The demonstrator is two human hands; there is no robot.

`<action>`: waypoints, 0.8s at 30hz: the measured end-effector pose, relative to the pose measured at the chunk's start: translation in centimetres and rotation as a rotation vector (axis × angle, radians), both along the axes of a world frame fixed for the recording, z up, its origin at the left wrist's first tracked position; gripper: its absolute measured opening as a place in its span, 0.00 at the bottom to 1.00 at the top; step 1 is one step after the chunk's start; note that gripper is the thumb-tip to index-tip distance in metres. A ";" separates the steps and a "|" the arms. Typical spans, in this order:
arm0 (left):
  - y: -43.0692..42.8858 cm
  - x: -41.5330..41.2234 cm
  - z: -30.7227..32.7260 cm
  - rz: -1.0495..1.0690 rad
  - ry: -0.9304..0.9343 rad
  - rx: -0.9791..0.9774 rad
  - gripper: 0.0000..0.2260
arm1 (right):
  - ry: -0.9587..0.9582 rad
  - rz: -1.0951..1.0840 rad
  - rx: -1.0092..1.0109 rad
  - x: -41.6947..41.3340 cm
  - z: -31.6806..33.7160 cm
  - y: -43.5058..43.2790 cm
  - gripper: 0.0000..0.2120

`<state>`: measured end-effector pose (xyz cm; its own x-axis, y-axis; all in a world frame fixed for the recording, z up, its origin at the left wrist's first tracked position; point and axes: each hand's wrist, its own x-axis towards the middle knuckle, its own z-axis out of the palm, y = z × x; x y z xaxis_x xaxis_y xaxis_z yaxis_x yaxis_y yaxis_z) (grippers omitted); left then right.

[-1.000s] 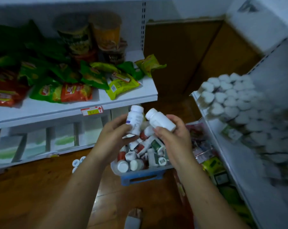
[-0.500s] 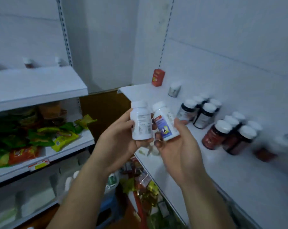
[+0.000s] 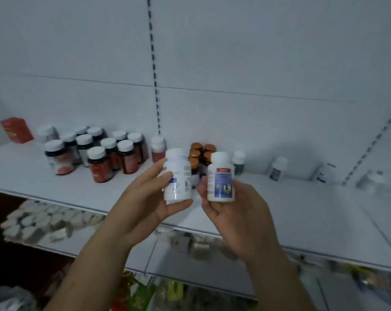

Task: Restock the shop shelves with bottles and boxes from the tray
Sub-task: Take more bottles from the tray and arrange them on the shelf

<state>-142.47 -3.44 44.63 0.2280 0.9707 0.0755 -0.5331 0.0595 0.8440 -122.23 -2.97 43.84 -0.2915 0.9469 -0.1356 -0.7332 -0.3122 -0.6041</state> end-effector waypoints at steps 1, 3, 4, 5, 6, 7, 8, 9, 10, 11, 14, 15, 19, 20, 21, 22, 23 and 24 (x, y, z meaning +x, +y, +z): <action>0.5 2.6 0.0 -0.054 0.012 -0.025 0.22 | -0.018 -0.034 -0.028 2.5 -0.2 -0.2 0.23; 1.5 7.7 -0.1 -0.159 -0.016 -0.086 0.22 | -0.024 -0.091 -0.074 7.1 -0.6 -0.4 0.18; 1.9 10.2 -0.3 -0.201 -0.046 -0.119 0.22 | -0.019 -0.124 -0.081 9.2 -0.9 -0.6 0.18; 2.3 12.7 -0.6 -0.230 -0.065 -0.144 0.21 | -0.007 -0.165 -0.088 11.2 -1.2 -0.7 0.18; 2.6 14.9 -0.9 -0.251 -0.070 -0.160 0.21 | 0.003 -0.202 -0.094 13.0 -1.6 -0.9 0.18; 2.8 16.9 -1.3 -0.272 -0.071 -0.171 0.20 | 0.009 -0.236 -0.095 14.7 -2.0 -1.1 0.18; 3.0 18.7 -1.7 -0.297 -0.075 -0.182 0.20 | 0.009 -0.266 -0.091 16.1 -2.3 -1.3 0.17; 3.1 20.2 -2.2 -0.329 -0.084 -0.197 0.20 | -0.001 -0.296 -0.092 17.4 -2.6 -1.6 0.16; 3.3 21.4 -2.7 -0.361 -0.094 -0.216 0.20 | -0.012 -0.323 -0.093 18.5 -2.9 -1.9 0.14; 3.4 22.3 -3.3 -0.390 -0.100 -0.231 0.20 | -0.030 -0.350 -0.096 19.4 -3.5 -2.1 0.12; 3.9 24.0 -5.1 -0.436 -0.097 -0.271 0.22 | -0.089 -0.409 -0.102 21.4 -5.1 -2.5 0.12; 3.9 24.2 -5.5 -0.440 -0.095 -0.279 0.23 | -0.108 -0.412 -0.102 21.7 -5.6 -2.5 0.13; 4.6 24.4 -6.2 -0.424 -0.046 -0.301 0.22 | -0.219 -0.409 -0.129 22.1 -6.9 -1.7 0.13; 4.9 24.3 -6.3 -0.406 -0.029 -0.303 0.22 | -0.256 -0.422 -0.151 22.0 -7.1 -1.3 0.12; 5.3 24.1 -6.3 -0.392 -0.017 -0.300 0.22 | -0.303 -0.431 -0.165 21.9 -7.2 -0.7 0.11; 5.7 23.9 -6.3 -0.384 -0.005 -0.292 0.22 | -0.356 -0.436 -0.166 21.8 -7.4 -0.2 0.10; 6.1 23.8 -6.2 -0.375 0.003 -0.287 0.23 | -0.407 -0.438 -0.157 21.7 -7.6 0.4 0.10; 6.5 23.6 -6.3 -0.366 0.004 -0.293 0.22 | -0.452 -0.443 -0.143 21.7 -7.8 1.0 0.09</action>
